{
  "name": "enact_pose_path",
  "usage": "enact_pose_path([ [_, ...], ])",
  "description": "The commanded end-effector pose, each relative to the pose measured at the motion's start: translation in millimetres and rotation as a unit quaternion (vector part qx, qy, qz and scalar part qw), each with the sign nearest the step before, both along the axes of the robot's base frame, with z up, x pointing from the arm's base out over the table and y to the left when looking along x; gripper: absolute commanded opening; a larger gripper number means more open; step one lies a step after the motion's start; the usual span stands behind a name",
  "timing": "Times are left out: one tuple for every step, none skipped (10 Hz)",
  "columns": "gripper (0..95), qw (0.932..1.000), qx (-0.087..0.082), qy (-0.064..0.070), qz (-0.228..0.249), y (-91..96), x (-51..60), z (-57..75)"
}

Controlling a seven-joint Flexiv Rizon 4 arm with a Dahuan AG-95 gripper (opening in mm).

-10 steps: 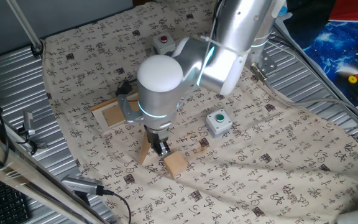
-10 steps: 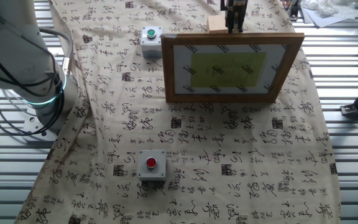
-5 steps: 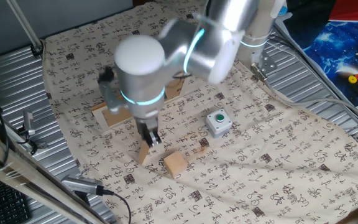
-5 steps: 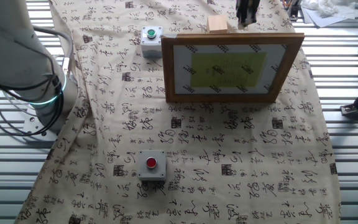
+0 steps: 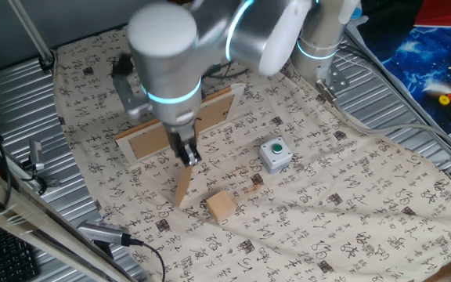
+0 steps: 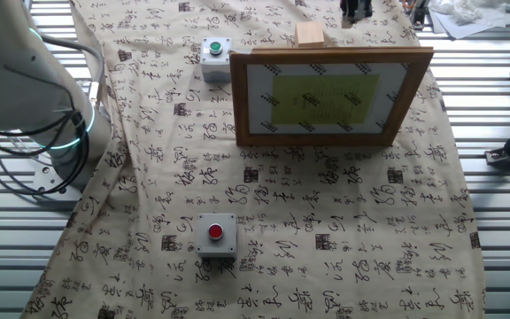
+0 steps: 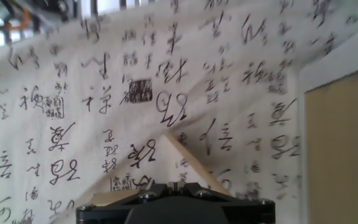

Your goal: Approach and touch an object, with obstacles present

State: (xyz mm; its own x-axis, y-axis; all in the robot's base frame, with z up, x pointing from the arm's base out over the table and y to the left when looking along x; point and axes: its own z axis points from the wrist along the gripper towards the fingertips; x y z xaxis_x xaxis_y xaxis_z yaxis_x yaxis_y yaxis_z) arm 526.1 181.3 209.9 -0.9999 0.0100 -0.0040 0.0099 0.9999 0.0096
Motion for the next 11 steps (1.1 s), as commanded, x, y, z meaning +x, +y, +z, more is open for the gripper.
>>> enact_pose_path([
  [0.0,0.9999,-0.002,0.001,0.010,-10.3,-8.4,11.0],
  [0.0,0.9999,-0.002,0.001,0.012,-14.5,-11.4,15.3],
  [0.0,0.9999,-0.002,0.002,0.016,-19.7,-14.1,20.5],
  [0.0,0.9997,-0.006,0.000,0.022,-22.3,-15.2,22.1],
  [0.0,0.9997,-0.007,0.001,0.024,-22.3,-14.8,22.1],
  [0.0,0.9997,-0.006,0.001,0.023,-22.2,-14.6,22.2],
  [0.0,0.9997,-0.006,0.001,0.024,-21.9,-14.2,22.4],
  [0.0,0.9996,-0.006,0.000,0.026,-21.4,-13.7,22.6],
  [0.0,0.9997,-0.002,0.002,0.025,-19.5,-12.0,23.5],
  [0.0,0.9997,-0.002,0.005,0.024,-19.1,-11.5,23.7],
  [0.0,0.9997,-0.001,0.005,0.022,-18.9,-11.9,23.8],
])
